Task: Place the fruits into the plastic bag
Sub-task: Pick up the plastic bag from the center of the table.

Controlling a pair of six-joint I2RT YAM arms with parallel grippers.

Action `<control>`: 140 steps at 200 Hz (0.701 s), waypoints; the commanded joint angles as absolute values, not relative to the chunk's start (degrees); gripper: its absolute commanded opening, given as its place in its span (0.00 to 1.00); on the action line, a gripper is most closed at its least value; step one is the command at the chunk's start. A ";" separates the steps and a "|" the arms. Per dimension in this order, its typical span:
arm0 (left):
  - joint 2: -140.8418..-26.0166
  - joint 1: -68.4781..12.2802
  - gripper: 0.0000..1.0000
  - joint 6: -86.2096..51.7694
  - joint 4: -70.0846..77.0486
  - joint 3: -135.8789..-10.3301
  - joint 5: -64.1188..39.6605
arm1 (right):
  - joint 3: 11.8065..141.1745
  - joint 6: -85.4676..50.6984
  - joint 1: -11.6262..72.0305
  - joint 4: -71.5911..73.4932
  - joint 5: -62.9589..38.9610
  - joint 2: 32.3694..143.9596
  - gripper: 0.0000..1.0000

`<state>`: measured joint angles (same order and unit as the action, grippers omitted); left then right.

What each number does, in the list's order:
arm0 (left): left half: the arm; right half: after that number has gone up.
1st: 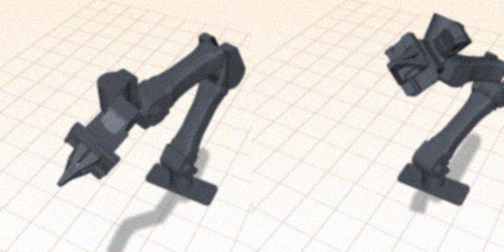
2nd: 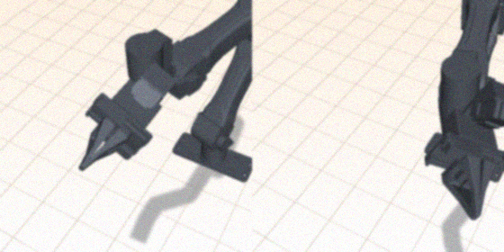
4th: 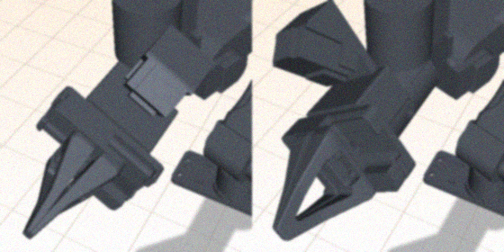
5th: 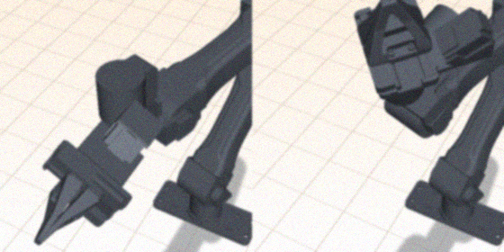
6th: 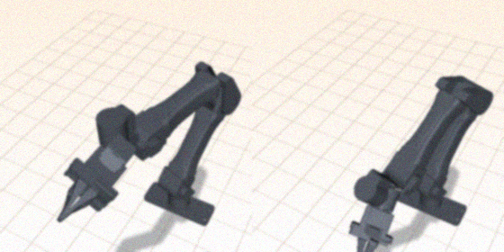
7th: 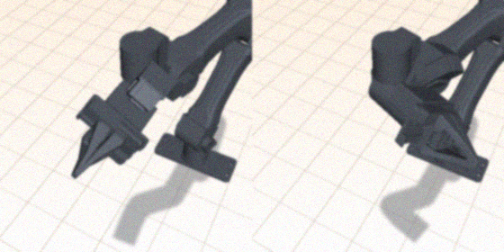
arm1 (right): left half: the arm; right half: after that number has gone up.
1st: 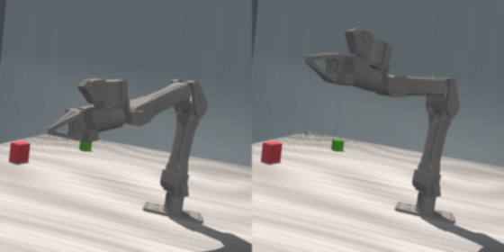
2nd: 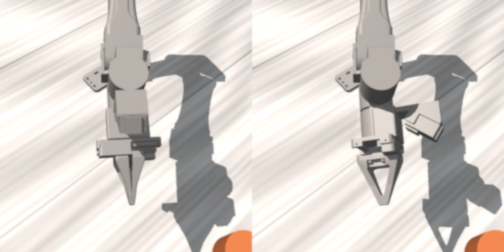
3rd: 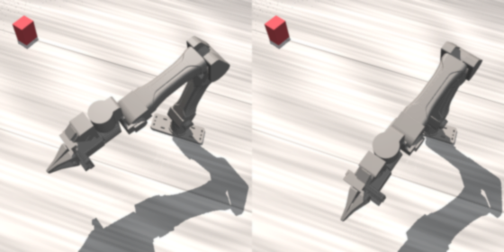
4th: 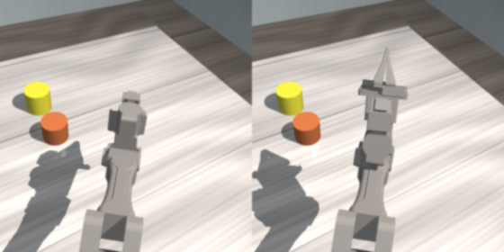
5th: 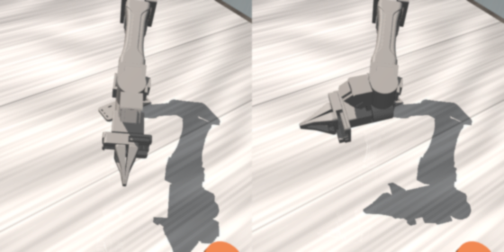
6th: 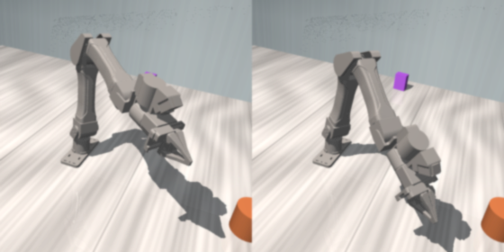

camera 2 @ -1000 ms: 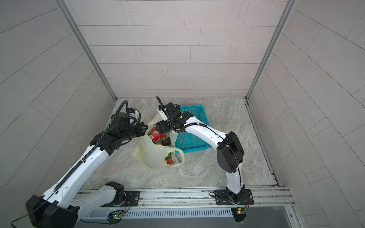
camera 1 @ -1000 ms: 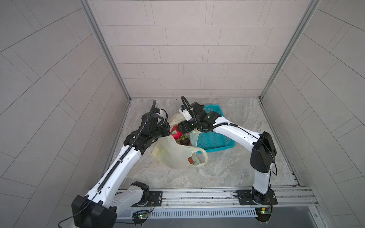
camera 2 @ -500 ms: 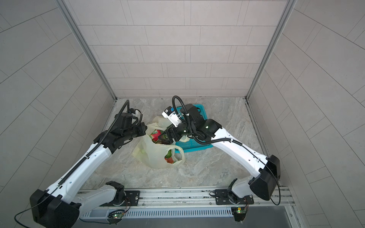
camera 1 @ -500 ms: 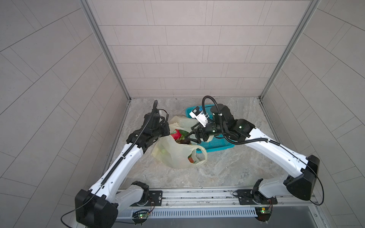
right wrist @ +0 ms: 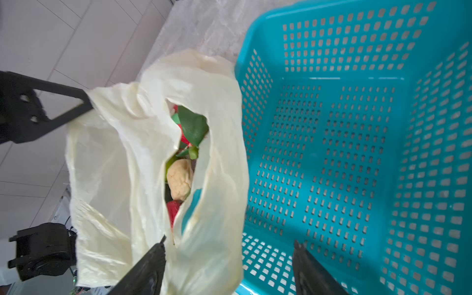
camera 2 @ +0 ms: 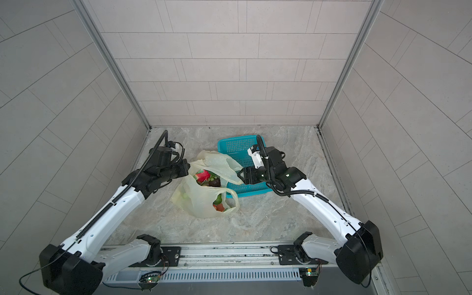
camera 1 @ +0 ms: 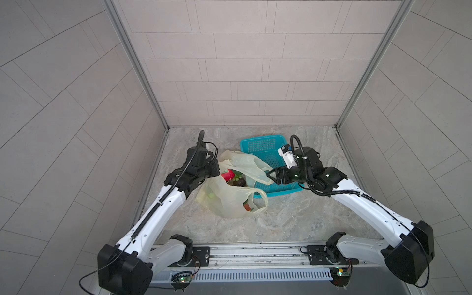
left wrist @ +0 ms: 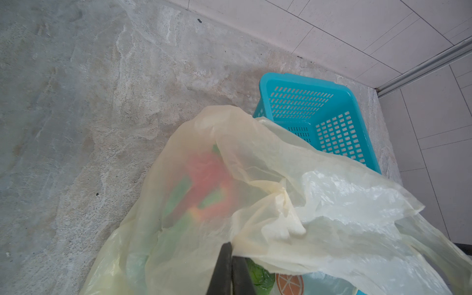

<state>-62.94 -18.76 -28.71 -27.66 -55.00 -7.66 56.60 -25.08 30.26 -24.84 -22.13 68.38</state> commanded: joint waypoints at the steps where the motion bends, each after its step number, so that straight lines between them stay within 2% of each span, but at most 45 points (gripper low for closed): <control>1: -62.23 -18.55 0.00 -28.69 -27.03 -54.61 -7.26 | 54.77 -26.62 30.78 -21.35 -24.02 69.67 0.76; 45: -62.04 -18.55 0.00 -28.49 -26.98 -54.89 -7.20 | 53.90 -24.17 33.77 -18.13 -30.10 74.73 0.74; 114: -62.12 -18.65 0.00 -28.39 -27.07 -54.50 -7.47 | 58.50 -22.37 38.14 -16.64 -33.82 84.11 0.71; 140: -61.96 -18.54 0.00 -28.56 -27.06 -54.24 -7.60 | 60.05 -23.71 38.41 -14.76 -34.67 88.21 0.64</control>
